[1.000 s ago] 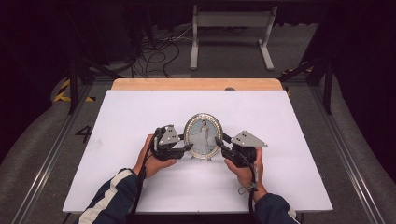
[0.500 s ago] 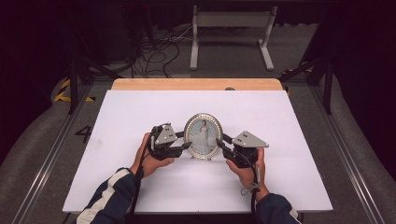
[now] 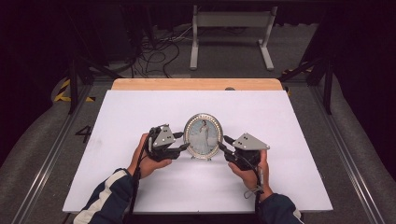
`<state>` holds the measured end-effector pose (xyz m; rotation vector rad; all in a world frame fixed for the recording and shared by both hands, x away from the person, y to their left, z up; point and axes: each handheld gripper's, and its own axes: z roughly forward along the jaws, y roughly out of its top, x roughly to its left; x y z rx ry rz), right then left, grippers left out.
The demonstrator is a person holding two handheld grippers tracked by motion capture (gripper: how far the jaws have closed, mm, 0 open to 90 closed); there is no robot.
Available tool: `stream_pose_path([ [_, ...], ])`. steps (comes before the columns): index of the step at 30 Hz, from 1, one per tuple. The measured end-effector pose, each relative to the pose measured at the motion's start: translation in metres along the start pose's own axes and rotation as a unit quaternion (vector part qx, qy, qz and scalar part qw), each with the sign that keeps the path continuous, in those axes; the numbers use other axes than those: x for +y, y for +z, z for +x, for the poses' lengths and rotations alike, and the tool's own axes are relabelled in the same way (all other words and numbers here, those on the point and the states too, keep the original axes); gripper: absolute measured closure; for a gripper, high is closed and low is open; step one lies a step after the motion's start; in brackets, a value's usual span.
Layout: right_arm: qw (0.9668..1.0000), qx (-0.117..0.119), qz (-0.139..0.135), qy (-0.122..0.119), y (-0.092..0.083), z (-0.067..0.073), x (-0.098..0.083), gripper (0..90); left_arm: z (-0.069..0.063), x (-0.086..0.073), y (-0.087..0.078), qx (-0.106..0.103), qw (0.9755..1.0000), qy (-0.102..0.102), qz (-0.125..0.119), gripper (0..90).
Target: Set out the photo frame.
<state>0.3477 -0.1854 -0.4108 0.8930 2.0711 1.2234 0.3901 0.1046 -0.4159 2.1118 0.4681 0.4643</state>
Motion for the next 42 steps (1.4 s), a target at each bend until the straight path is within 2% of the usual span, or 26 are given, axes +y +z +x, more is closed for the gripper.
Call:
stream_pose_path([
  [6,0.9999,0.001,0.009,-0.011,-0.007,-0.004,-0.006,64.4,-0.001,-0.001,-0.004,0.005,0.9999,0.009,0.004,51.5],
  [19,0.9993,-0.002,0.025,-0.028,-0.016,-0.006,-0.015,53.5,-0.004,-0.009,-0.016,0.005,0.9999,0.011,0.011,42.7],
  [22,0.9992,-0.006,0.025,-0.032,-0.018,-0.007,-0.018,49.0,-0.004,-0.011,-0.020,0.009,0.9998,0.015,0.013,39.9],
  [24,0.9991,-0.006,0.026,-0.034,-0.018,-0.007,-0.019,47.1,-0.004,-0.014,-0.023,0.023,0.9992,0.026,0.019,38.1],
  [31,0.9985,-0.005,0.032,-0.044,-0.020,-0.007,-0.021,41.3,-0.002,-0.024,-0.028,0.028,0.9988,0.027,0.031,32.1],
  [36,0.9973,-0.004,0.045,-0.058,-0.015,-0.004,-0.022,33.2,0.000,-0.030,-0.030,0.029,0.9986,0.023,0.037,26.2],
  [42,0.9972,-0.003,0.046,-0.058,-0.015,-0.004,-0.023,30.0,0.001,-0.038,-0.037,0.021,0.9988,0.024,0.036,21.7],
])
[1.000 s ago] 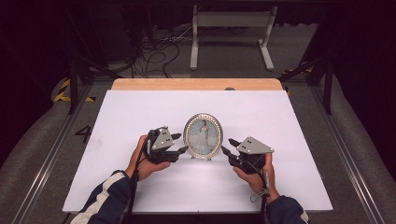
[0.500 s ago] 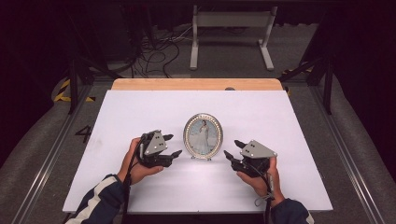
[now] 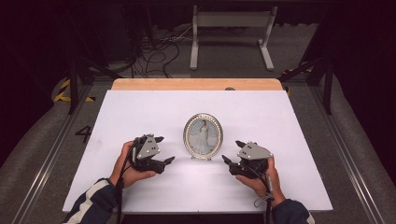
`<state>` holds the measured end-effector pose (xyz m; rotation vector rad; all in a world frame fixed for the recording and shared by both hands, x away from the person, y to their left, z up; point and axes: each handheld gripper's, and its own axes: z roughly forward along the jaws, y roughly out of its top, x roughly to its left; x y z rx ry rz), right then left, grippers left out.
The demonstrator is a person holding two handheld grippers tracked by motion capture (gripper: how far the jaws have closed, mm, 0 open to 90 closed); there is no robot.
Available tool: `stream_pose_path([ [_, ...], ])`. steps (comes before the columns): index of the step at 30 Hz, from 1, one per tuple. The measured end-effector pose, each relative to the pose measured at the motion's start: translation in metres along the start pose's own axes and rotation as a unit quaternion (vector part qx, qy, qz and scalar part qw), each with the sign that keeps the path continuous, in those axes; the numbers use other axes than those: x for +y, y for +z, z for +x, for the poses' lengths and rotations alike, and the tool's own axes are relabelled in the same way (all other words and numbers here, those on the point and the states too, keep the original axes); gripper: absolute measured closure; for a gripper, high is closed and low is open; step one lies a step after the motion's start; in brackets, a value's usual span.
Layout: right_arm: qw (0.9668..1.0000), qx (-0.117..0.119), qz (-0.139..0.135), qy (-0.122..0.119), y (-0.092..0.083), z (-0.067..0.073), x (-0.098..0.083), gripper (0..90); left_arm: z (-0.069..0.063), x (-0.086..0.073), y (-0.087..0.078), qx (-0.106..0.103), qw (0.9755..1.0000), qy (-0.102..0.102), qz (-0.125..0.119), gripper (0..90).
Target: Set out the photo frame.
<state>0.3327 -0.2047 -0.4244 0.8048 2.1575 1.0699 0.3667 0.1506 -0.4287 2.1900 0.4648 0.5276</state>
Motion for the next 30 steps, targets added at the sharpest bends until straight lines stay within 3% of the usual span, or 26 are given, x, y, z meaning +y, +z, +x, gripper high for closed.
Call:
stream_pose_path([
  [10,0.9998,-0.002,0.020,0.000,-0.005,-0.004,-0.014,24.8,0.000,-0.017,-0.009,0.003,0.9999,-0.005,0.012,18.6],
  [18,0.9996,-0.013,0.026,0.001,-0.013,-0.007,-0.022,21.5,0.001,-0.029,-0.019,0.012,0.9996,-0.024,0.008,13.8],
  [30,0.9989,-0.034,0.033,0.006,-0.027,-0.013,-0.037,20.9,0.006,-0.055,-0.037,0.032,0.9982,-0.045,0.022,12.6],
])
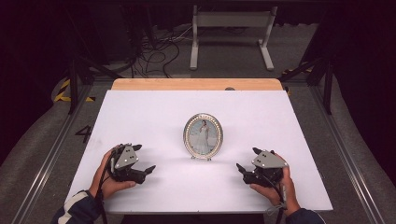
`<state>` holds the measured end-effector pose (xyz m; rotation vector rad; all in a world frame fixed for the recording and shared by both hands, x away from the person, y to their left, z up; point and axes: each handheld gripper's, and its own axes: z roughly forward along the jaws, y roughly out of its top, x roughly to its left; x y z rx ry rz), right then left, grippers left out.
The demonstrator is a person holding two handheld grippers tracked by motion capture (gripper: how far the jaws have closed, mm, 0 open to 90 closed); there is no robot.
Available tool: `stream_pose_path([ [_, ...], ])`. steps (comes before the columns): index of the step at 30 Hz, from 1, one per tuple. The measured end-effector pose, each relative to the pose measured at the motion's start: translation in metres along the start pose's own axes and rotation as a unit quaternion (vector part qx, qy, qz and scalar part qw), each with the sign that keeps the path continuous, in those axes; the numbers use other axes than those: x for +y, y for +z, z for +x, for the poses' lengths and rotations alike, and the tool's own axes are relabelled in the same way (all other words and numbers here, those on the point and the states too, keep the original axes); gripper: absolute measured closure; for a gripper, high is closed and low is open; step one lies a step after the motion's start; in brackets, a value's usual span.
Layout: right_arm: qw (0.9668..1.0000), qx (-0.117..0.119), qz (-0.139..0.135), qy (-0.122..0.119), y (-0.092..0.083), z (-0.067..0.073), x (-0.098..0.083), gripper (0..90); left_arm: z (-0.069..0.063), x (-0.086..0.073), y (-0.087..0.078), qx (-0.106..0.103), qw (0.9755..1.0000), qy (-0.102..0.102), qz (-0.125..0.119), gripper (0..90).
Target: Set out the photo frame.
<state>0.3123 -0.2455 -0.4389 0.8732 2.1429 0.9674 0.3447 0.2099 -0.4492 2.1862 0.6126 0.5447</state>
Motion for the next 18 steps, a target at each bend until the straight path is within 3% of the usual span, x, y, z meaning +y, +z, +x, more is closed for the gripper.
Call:
stream_pose_path([
  [18,0.9998,-0.013,0.002,0.013,-0.014,-0.008,-0.017,20.2,0.015,-0.031,-0.031,0.028,0.9990,-0.035,-0.006,11.9],
])
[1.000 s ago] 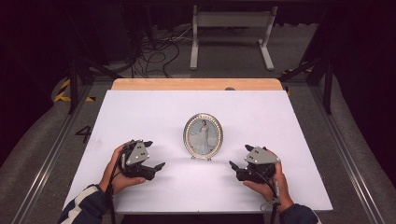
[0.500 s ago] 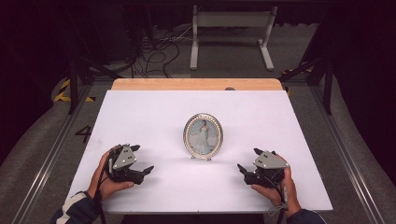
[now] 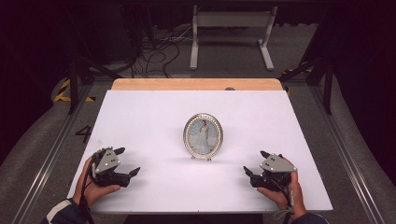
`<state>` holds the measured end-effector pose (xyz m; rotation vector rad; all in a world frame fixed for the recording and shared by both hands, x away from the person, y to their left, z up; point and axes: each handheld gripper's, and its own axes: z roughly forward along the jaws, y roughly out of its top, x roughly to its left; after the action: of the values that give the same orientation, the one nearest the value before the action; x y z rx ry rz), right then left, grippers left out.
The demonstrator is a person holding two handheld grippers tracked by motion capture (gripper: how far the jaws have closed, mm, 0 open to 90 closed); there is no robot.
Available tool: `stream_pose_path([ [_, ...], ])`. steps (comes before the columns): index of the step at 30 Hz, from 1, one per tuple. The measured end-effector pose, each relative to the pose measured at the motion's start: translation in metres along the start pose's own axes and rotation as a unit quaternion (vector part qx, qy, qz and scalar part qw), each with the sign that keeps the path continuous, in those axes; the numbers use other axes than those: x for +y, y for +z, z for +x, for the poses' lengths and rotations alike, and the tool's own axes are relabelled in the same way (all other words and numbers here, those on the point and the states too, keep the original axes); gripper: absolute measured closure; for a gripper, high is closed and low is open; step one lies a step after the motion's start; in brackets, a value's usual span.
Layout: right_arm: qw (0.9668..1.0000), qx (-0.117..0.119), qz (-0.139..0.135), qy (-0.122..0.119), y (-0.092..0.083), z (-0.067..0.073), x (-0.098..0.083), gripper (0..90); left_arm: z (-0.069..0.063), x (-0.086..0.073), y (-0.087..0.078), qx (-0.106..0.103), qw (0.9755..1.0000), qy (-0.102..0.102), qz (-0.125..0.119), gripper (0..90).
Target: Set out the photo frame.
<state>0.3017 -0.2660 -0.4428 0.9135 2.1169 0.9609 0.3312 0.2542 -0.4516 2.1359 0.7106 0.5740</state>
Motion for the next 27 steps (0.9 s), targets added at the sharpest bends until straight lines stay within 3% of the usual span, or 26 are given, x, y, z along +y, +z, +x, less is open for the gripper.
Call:
stream_pose_path([
  [10,0.9998,-0.014,0.001,0.014,-0.009,-0.010,-0.013,19.9,0.008,-0.011,-0.010,0.008,0.9997,-0.022,-0.007,11.8],
  [27,0.9999,-0.010,0.001,0.003,-0.008,-0.003,-0.016,19.1,0.005,-0.008,-0.006,-0.001,0.9999,-0.012,-0.003,11.6],
])
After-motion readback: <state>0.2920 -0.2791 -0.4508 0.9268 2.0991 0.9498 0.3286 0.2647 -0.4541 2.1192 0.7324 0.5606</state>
